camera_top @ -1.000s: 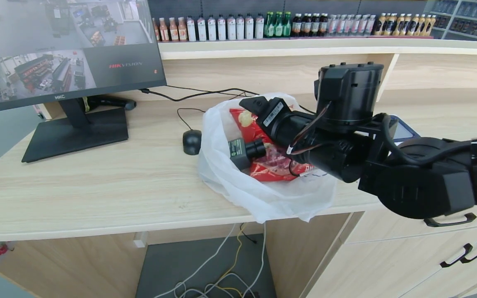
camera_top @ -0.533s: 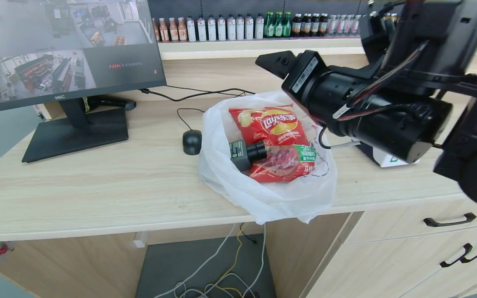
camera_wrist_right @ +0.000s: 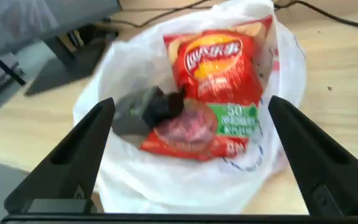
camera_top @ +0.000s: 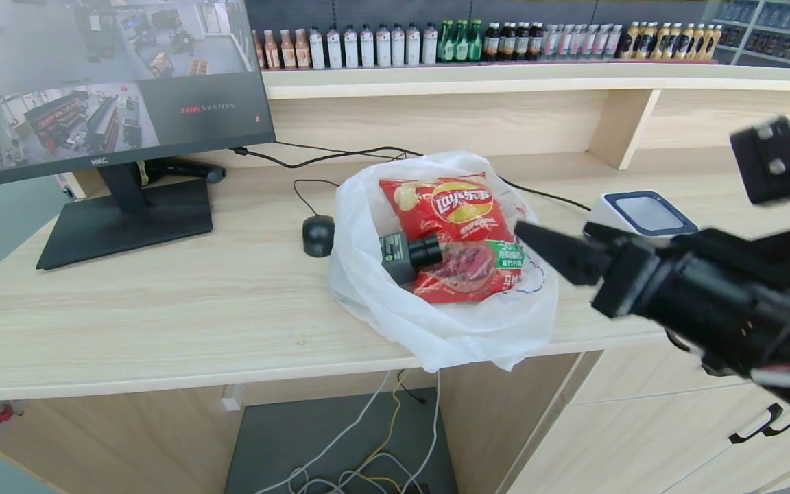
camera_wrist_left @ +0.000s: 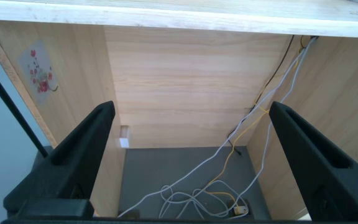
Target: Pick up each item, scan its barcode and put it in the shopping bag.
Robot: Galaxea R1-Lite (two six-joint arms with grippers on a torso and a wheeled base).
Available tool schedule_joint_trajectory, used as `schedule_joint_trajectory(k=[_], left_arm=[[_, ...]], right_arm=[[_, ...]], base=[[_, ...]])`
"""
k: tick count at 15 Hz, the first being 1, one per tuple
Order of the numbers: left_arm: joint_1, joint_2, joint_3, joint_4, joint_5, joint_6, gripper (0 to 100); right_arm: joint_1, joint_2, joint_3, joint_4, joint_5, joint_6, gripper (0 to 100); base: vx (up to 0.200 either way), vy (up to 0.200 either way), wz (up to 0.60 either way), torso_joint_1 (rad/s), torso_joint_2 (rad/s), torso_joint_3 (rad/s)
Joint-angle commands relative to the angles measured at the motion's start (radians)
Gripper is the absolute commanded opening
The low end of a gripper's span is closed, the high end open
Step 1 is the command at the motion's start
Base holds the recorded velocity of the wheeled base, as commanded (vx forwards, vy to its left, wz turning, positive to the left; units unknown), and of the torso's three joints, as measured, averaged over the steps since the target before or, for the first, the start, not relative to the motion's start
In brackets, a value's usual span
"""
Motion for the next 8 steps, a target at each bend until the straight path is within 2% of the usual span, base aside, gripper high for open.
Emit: schedule_joint_trajectory(k=[1,3,4,8], left_arm=[[0.001,0.000,0.000,0.000,0.000,0.000,100],[0.001,0.000,0.000,0.000,0.000,0.000,100],[0.001,0.000,0.000,0.000,0.000,0.000,100],[0.000,0.000,0.000,0.000,0.000,0.000,100]], right_arm=[[-0.003,-0.260,0.378,-0.175,0.046,-0.254,100],[0.025,-0.342,0.533,-0.187,0.059,-0.300,100],[0.078,-0.394,0.621,-0.183,0.088,-0.348,100],[0.153,-0.449,0.634,0.008,0.137,-0.376,100]], base=[[0.000,0.000,0.00,0.000,0.00,0.000],[0.000,0.000,0.00,0.000,0.00,0.000],[0.000,0.000,0.00,0.000,0.00,0.000],[0.000,0.000,0.00,0.000,0.00,0.000]])
